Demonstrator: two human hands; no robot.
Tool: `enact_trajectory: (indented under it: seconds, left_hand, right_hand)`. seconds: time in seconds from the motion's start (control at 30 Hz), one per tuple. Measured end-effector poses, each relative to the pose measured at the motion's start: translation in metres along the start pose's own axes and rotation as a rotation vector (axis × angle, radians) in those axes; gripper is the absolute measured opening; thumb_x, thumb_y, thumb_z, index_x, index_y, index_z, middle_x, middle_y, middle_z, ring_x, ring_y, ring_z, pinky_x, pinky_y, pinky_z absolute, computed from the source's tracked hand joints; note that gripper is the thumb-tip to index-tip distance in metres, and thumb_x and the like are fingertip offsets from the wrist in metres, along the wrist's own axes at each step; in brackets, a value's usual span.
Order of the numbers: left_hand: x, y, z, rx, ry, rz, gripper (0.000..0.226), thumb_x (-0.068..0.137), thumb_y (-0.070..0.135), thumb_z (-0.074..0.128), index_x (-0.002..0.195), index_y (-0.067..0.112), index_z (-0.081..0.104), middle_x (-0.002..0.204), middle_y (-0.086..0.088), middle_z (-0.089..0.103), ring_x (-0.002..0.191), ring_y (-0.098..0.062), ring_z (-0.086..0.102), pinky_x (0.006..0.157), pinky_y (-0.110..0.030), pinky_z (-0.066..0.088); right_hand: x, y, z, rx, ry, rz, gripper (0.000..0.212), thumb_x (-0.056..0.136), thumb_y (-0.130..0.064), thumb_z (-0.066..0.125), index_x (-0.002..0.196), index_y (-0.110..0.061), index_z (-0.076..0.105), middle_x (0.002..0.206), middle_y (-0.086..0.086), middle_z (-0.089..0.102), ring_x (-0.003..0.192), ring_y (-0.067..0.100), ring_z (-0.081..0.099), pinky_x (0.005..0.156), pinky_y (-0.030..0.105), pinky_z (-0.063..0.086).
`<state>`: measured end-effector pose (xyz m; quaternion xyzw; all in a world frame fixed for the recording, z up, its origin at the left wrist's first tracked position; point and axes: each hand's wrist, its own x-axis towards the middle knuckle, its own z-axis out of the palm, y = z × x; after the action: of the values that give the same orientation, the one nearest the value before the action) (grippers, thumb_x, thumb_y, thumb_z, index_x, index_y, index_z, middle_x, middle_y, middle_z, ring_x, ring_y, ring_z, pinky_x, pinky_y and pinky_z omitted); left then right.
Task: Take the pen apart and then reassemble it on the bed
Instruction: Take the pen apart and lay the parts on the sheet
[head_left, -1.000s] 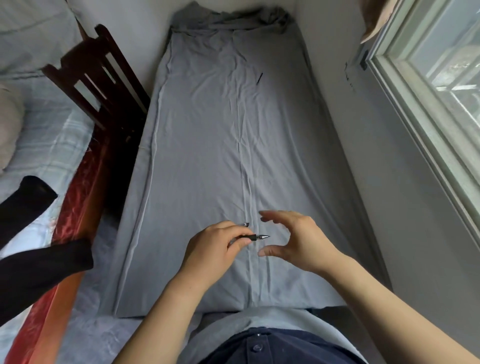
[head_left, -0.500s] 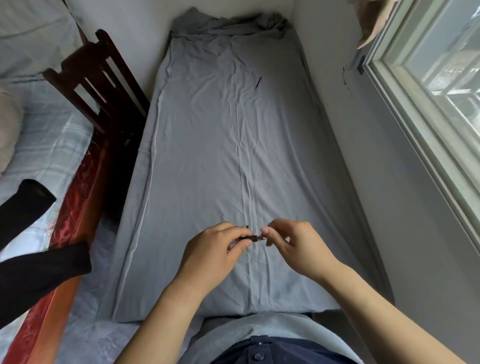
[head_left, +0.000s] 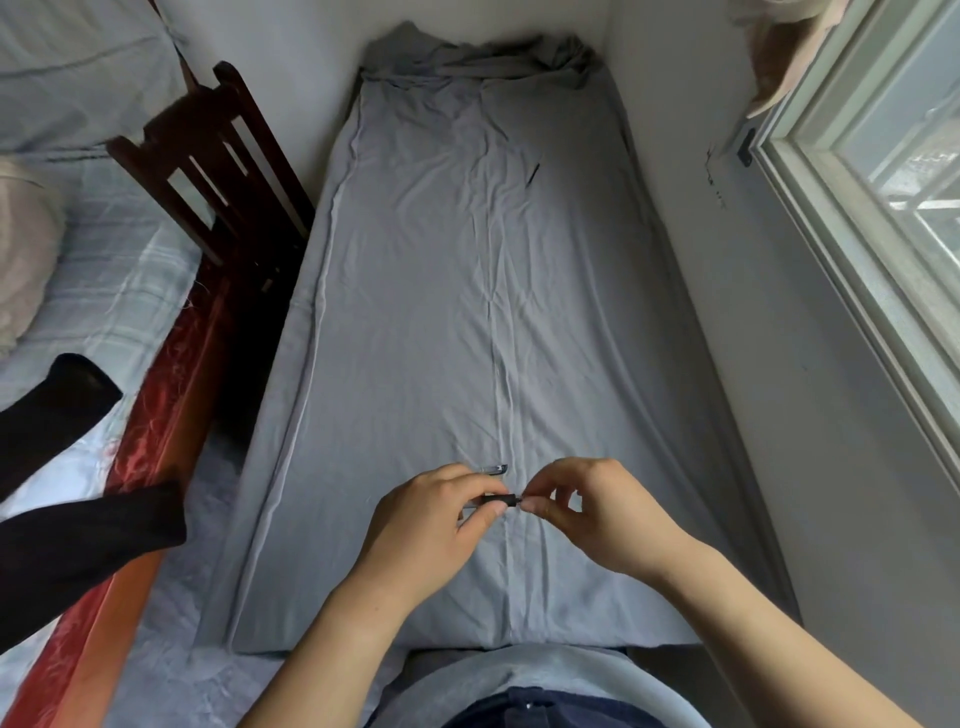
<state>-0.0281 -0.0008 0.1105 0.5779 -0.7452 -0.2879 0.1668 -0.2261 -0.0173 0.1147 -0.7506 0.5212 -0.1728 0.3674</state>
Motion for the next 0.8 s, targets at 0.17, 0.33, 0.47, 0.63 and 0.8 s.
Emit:
enact_trajectory:
  seconds: [0.17,0.33,0.47,0.63,0.8]
  left_hand:
    - [-0.001,-0.009,0.002,-0.049,0.015,-0.041,0.019,0.085,0.046,0.052,0.102,0.043,0.059,0.085,0.028,0.056,0.082,0.010,0.055,0.066,-0.014,0.046]
    - [-0.003,-0.015,0.002,-0.080,0.040,-0.074,0.015,0.085,0.041,0.055,0.099,0.041,0.061,0.087,0.026,0.061,0.085,0.009,0.056,0.066,-0.009,0.043]
    - [-0.004,-0.017,0.004,-0.103,0.044,-0.099,0.015,0.085,0.040,0.056,0.098,0.042,0.061,0.088,0.027,0.061,0.086,0.010,0.056,0.069,-0.010,0.045]
    - [-0.002,-0.016,0.007,-0.084,0.046,-0.106,0.015,0.083,0.043,0.055,0.097,0.042,0.060,0.089,0.024,0.062,0.083,0.008,0.056,0.067,-0.014,0.047]
    - [0.000,-0.021,0.010,-0.047,0.066,-0.164,0.011,0.082,0.040,0.059,0.093,0.041,0.058,0.088,0.022,0.061,0.082,0.003,0.058,0.066,-0.019,0.048]
  right_hand:
    - [0.004,0.005,0.001,0.063,0.052,0.027,0.009,0.077,-0.028,0.072,0.080,-0.029,0.064,0.073,-0.018,0.064,0.073,0.002,0.059,0.070,0.013,0.045]
    - [0.006,0.010,0.000,0.141,0.071,0.053,0.011,0.077,-0.026,0.072,0.078,-0.033,0.063,0.077,-0.019,0.065,0.073,0.003,0.059,0.068,0.006,0.041]
    - [0.006,0.015,0.002,0.172,0.061,0.054,0.006,0.081,-0.030,0.067,0.083,-0.035,0.064,0.078,-0.018,0.067,0.076,0.005,0.060,0.067,0.010,0.043]
    - [0.008,0.017,0.003,0.115,0.047,0.015,0.012,0.081,-0.023,0.068,0.086,-0.033,0.065,0.080,-0.023,0.064,0.077,0.003,0.059,0.068,0.007,0.042]
    - [0.010,0.024,-0.001,0.025,0.089,-0.015,0.015,0.079,-0.017,0.070,0.085,-0.030,0.065,0.079,-0.024,0.062,0.075,0.000,0.059,0.066,0.005,0.041]
